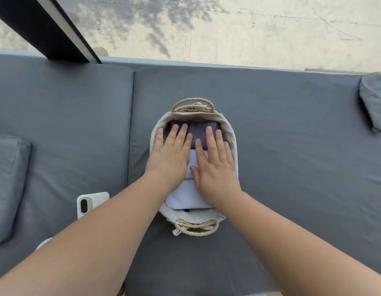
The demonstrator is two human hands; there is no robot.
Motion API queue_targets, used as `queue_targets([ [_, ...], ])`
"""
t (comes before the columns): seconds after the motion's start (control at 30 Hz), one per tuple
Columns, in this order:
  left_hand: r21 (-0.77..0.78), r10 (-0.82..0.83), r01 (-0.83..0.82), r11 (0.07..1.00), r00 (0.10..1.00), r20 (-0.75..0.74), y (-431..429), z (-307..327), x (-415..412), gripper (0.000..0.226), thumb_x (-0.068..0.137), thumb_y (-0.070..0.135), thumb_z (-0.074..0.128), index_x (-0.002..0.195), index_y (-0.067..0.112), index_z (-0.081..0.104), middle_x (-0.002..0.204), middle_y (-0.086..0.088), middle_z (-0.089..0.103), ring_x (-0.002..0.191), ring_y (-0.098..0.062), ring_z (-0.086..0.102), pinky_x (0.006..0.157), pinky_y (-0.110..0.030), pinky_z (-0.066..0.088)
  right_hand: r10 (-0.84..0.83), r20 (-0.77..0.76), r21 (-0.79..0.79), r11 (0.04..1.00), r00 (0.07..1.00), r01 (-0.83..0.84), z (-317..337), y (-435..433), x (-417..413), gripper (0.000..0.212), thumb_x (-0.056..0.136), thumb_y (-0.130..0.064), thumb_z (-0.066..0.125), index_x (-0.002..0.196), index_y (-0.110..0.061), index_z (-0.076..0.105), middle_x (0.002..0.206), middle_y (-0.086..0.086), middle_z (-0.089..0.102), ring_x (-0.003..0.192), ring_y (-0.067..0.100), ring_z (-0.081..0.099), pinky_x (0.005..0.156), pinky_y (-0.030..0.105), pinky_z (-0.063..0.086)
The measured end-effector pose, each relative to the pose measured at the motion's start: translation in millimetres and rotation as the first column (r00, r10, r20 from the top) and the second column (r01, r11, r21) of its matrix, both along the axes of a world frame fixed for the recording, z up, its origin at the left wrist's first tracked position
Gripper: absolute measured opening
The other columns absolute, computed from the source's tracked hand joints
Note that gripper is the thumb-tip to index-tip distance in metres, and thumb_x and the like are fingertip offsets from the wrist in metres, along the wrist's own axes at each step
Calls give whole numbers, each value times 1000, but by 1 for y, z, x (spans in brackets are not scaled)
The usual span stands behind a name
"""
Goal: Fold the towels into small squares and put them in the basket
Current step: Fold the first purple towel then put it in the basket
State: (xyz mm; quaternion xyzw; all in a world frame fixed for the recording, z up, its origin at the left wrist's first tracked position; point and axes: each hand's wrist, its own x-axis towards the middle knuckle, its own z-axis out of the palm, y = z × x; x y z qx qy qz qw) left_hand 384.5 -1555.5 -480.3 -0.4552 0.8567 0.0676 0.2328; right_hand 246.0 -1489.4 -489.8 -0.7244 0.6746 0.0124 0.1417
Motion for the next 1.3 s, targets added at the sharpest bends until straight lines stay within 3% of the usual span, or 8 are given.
queue_targets([
  [0.1, -3, 40, -40, 999, 997, 59, 5, -8, 2, 74, 103, 51, 18, 157, 7, -9, 165, -18, -12, 153, -34, -9, 121, -57, -8, 140, -79, 24, 990, 987, -138, 1, 8, -3, 72, 98, -48, 33, 150, 1, 39, 164, 18, 22, 153, 34, 18, 124, 47, 12],
  [0.23, -26, 101, -98, 995, 981, 165, 11, -11, -3, 79, 102, 54, 13, 155, -2, -8, 162, -27, -11, 152, -41, -3, 121, -56, -10, 134, -132, 403, 912, 982, -70, 3, -2, -9, 93, 93, -68, 4, 159, -2, 0, 167, 18, -9, 155, 31, -9, 126, 48, -5],
  [0.43, 27, 135, -144, 989, 968, 213, 5, -14, -8, 78, 103, 53, 11, 154, -1, -10, 162, -26, -14, 152, -40, -7, 121, -54, -10, -15, 4, 595, 804, 1000, 10, 10, -41, -6, 78, 100, -50, 29, 160, -10, -1, 168, 15, -8, 155, 28, -5, 126, 45, 3],
  [0.57, 13, 103, -110, 994, 962, 254, 4, -8, -11, 74, 102, 48, 5, 154, -1, -10, 163, -26, -13, 151, -41, -8, 121, -56, -10, 93, -22, 164, 983, 995, -88, 9, -43, 5, 49, 97, -28, 45, 136, 1, 48, 137, 26, 47, 131, 46, 43, 116, 49, 29],
  [0.67, -6, 51, -51, 999, 970, 238, 4, -3, -5, 72, 101, 44, 6, 155, -1, -10, 163, -25, -13, 151, -41, -11, 120, -58, -10, 87, -29, 214, 974, 996, -79, -7, -33, 9, 67, 104, -36, 30, 159, -3, 8, 166, 22, -2, 154, 39, -3, 126, 51, 2],
  [0.77, 4, -67, 69, 998, 953, 296, -1, -1, 7, 76, 102, 52, 9, 155, 2, -11, 163, -23, -15, 151, -39, -13, 118, -60, -14, 103, -90, 377, 924, 991, -62, -21, -33, 3, 72, 105, -48, 17, 158, -10, -15, 163, 12, -29, 151, 28, -25, 124, 49, -12],
  [1.07, 67, -219, 219, 973, 803, 554, -13, -10, -4, 82, 100, 62, 9, 154, 4, -17, 163, -21, -19, 151, -36, -17, 114, -59, -19, 129, -132, 468, 882, 983, -52, -29, -47, 4, 77, 101, -57, 13, 156, -15, -23, 160, 8, -37, 148, 25, -33, 119, 53, -20],
  [1.3, 16, -119, 124, 992, 894, 432, 5, 18, -1, 71, 104, 46, 14, 156, 2, -10, 165, -20, -10, 152, -36, -10, 116, -63, -15, 243, -231, 416, 900, 942, -130, 14, -39, -10, 73, 104, -51, 15, 159, -10, -12, 165, 13, -22, 153, 29, -21, 120, 56, -18],
])
